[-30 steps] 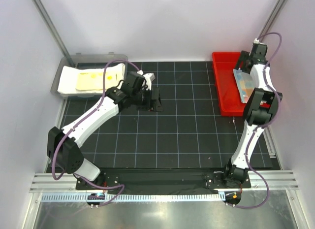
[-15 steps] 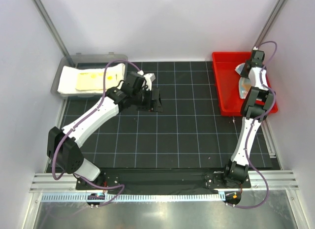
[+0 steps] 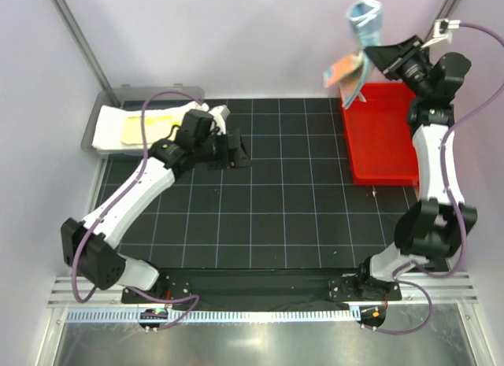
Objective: Fold and stack the towels
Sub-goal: Move the towel to the center of the board
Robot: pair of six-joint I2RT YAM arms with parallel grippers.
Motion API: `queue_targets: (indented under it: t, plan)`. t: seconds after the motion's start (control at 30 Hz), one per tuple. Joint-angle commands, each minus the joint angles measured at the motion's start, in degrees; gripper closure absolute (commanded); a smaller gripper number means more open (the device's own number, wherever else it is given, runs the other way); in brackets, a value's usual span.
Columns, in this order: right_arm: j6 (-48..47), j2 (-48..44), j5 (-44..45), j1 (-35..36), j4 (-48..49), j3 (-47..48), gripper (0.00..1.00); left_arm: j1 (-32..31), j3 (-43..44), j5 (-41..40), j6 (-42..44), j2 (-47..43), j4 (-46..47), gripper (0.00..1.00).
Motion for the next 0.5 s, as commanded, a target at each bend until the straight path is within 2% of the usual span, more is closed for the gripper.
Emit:
queue_targets:
  t: [0.0, 0.03, 0.1, 0.17, 0.2, 0.3, 0.37, 0.4, 0.47]
  plan:
    - [-0.76, -6.61, -13.72, 7.12, -0.02, -8.45, 0.73, 1.73, 0.64, 0.26, -1.15, -4.96, 1.10, 0.25]
    - [-5.31, -8.48, -7.61, 8.62, -13.25, -10.21, 0.70, 1.73, 0.47, 0.52, -0.80, -5.83, 0.75, 0.25]
    - [-9.13, -11.56, -5.27, 13.01, -19.69, -16.96, 0.67, 1.73, -0.76, 1.93, -0.80, -6.80, 0.74, 0.25]
    - [-7.82, -13.24, -4.13, 15.65, -18.22, -26.77, 0.66, 1.73, -2.86, 1.93, -0.98, -7.86, 1.01, 0.25]
    - [-7.82, -13.95, -2.38, 19.32, -18.39, -29.27, 0.66, 1.73, -3.57, 1.76, -1.24, -8.12, 1.09, 0.25]
    - [-8.17, -16.32, 1.14, 23.04, -18.03, -35.35, 0.63, 1.73, -7.25, 1.67, -2.03, -9.18, 2.15, 0.25]
    - [-4.23, -17.38, 3.08, 24.98, -17.78, -38.15, 0.46, 1.73, -8.93, 1.84, -2.91, -9.18, 3.46, 0.25]
    - [-2.21, -17.47, 2.65, 25.33, -16.82, -39.30, 0.44, 1.73, -9.90, 2.02, -3.26, -8.92, 4.08, 0.25]
    - [4.26, -18.60, 0.90, 26.03, -11.20, -43.94, 0.58, 1.73, -12.62, 3.68, -4.66, -8.39, 6.27, 0.25]
